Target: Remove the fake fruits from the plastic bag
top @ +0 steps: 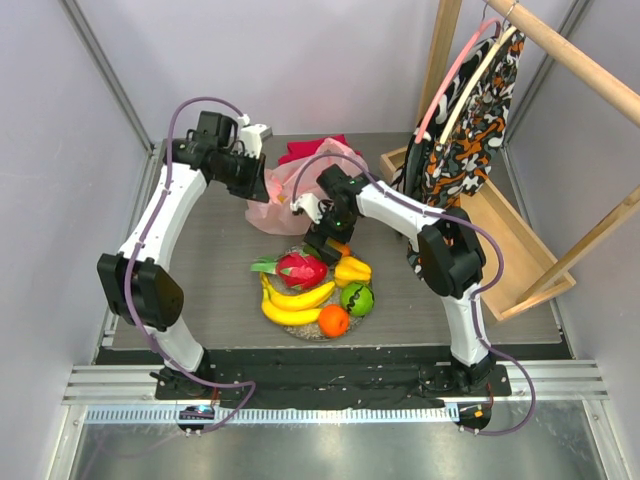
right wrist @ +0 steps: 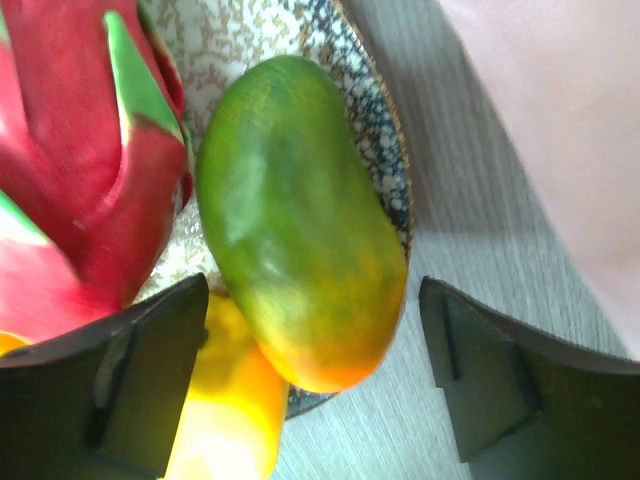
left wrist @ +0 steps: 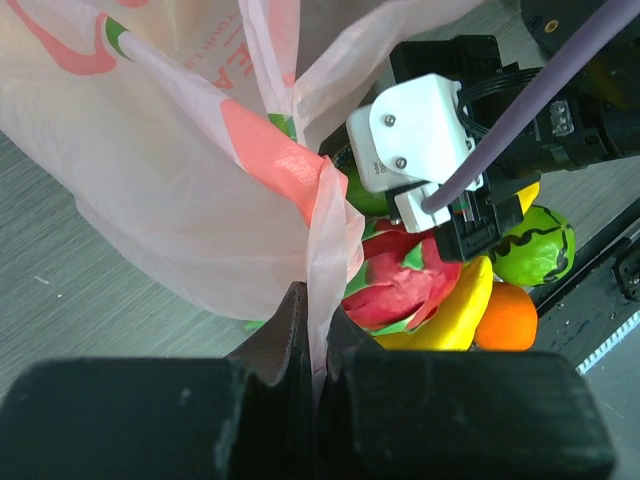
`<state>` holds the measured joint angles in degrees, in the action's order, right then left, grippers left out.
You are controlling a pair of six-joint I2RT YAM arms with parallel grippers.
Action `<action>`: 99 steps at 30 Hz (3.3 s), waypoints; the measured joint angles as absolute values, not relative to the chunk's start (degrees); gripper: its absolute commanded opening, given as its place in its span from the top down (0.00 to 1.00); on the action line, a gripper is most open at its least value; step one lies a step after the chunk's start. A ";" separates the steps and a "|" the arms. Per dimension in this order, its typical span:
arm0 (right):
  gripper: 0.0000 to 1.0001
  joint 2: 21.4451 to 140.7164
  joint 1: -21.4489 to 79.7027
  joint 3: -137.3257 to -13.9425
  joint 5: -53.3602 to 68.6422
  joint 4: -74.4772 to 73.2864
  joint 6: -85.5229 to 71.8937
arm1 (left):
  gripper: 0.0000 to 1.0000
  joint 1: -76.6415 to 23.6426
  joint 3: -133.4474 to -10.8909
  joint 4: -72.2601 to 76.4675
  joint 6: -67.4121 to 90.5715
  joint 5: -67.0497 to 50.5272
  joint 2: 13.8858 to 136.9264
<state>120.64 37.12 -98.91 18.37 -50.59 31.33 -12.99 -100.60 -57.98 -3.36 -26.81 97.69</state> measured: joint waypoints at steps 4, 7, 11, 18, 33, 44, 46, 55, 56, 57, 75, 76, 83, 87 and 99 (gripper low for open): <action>0.00 120.81 36.93 -100.64 18.15 -52.53 31.11 | 0.96 -12.99 -101.30 -57.89 -3.22 -27.18 98.13; 0.00 120.81 36.51 -103.39 18.13 -53.47 31.11 | 0.96 -12.99 -101.45 -57.89 -3.14 -27.55 98.41; 0.00 120.44 35.22 -107.92 18.09 -55.59 31.59 | 0.96 -12.99 -101.45 -57.93 -3.09 -27.66 98.39; 0.08 112.77 33.30 -109.30 19.75 -56.49 32.58 | 0.96 -12.99 -98.59 -58.02 -3.29 -27.57 96.47; 0.53 111.94 32.95 -100.25 14.15 -28.18 28.45 | 0.95 -12.99 -91.35 -59.18 -3.90 -28.27 91.64; 0.48 108.88 35.20 -82.39 11.66 -28.86 30.33 | 0.95 -13.15 -81.08 -58.94 -5.19 -28.29 81.56; 0.46 108.64 35.33 -82.48 11.66 -28.36 30.28 | 0.94 -13.52 -78.78 -58.87 -5.17 -28.08 79.64; 0.42 118.67 35.18 -98.04 12.58 -27.44 29.63 | 0.94 -14.63 -76.93 -53.34 -1.96 -24.43 77.25; 0.42 120.36 35.16 -100.22 12.78 -27.57 29.63 | 0.94 -14.63 -77.12 -53.08 -1.52 -24.14 77.32; 0.43 121.62 35.16 -101.82 12.86 -27.66 29.65 | 0.94 -14.63 -77.71 -52.97 -0.95 -23.81 77.60; 0.83 120.84 35.77 -108.16 16.97 -37.01 33.80 | 0.97 -14.63 -88.62 -49.32 4.10 -20.27 84.71; 0.83 121.25 36.07 -109.65 17.80 -38.63 34.74 | 0.97 -14.63 -89.01 -49.39 4.14 -20.05 84.71; 0.56 136.62 37.78 -132.73 23.14 -48.31 36.42 | 0.97 -14.61 -89.38 -49.69 3.38 -21.10 84.03; 0.27 142.28 38.83 -134.87 22.09 -47.55 32.01 | 0.98 -14.61 -85.32 -50.81 1.96 -21.91 81.28; 0.01 144.00 42.70 -136.09 17.76 -38.26 -4.03 | 1.00 -14.61 -74.24 -55.70 3.03 -29.89 68.51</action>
<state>144.00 42.70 -136.09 17.76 -38.26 -4.03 -14.61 -74.24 -55.70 3.03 -29.89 68.51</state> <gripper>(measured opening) 0.985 0.039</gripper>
